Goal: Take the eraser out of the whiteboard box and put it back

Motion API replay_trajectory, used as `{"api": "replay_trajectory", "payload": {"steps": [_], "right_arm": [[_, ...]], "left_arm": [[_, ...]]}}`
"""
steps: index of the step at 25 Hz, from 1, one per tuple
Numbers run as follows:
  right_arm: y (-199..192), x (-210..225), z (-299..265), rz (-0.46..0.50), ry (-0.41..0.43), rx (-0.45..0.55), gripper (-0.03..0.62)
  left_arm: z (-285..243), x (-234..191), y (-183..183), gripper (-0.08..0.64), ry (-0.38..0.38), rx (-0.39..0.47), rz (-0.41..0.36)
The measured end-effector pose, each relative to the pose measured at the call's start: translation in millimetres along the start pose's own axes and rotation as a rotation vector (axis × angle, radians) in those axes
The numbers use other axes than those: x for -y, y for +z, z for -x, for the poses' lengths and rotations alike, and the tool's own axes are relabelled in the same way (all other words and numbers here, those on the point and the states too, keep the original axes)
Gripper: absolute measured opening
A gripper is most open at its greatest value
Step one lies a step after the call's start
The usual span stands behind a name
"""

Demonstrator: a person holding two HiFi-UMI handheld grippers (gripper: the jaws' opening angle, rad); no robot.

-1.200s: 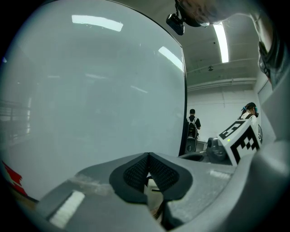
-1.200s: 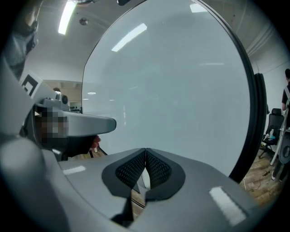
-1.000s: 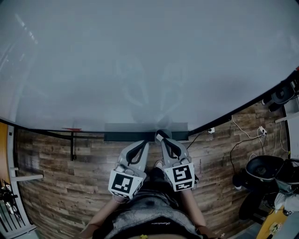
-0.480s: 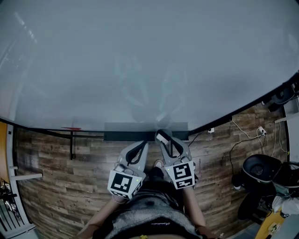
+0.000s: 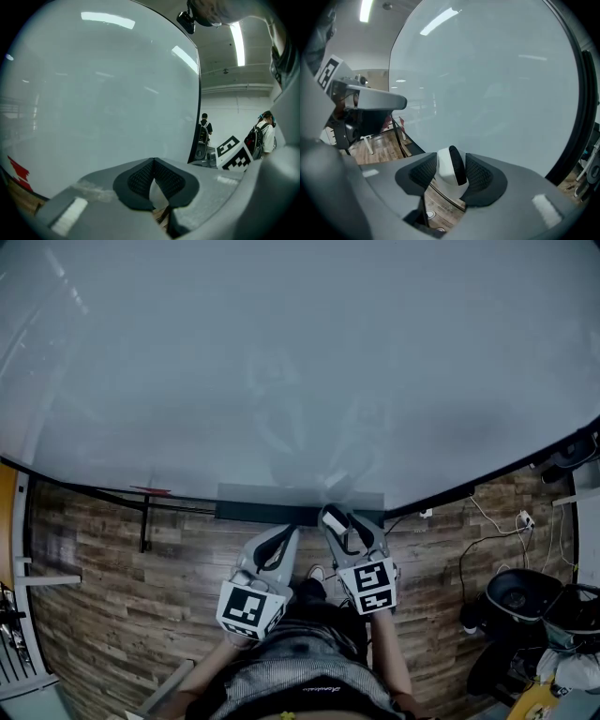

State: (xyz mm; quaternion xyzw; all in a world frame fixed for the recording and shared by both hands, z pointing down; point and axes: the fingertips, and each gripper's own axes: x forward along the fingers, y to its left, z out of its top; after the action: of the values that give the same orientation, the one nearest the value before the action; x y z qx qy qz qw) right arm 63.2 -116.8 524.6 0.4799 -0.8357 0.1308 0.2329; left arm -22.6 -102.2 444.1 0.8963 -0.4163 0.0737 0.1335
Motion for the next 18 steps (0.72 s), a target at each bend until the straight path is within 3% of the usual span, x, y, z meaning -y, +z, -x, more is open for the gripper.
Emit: {"api": "replay_trajectory", "payload": {"steps": [18], "right_arm": [[-5, 3, -17, -0.027, 0.072, -0.038, 0.189]], "left_arm": [[7, -13, 3, 0.000, 0.067, 0.023, 0.000]]}}
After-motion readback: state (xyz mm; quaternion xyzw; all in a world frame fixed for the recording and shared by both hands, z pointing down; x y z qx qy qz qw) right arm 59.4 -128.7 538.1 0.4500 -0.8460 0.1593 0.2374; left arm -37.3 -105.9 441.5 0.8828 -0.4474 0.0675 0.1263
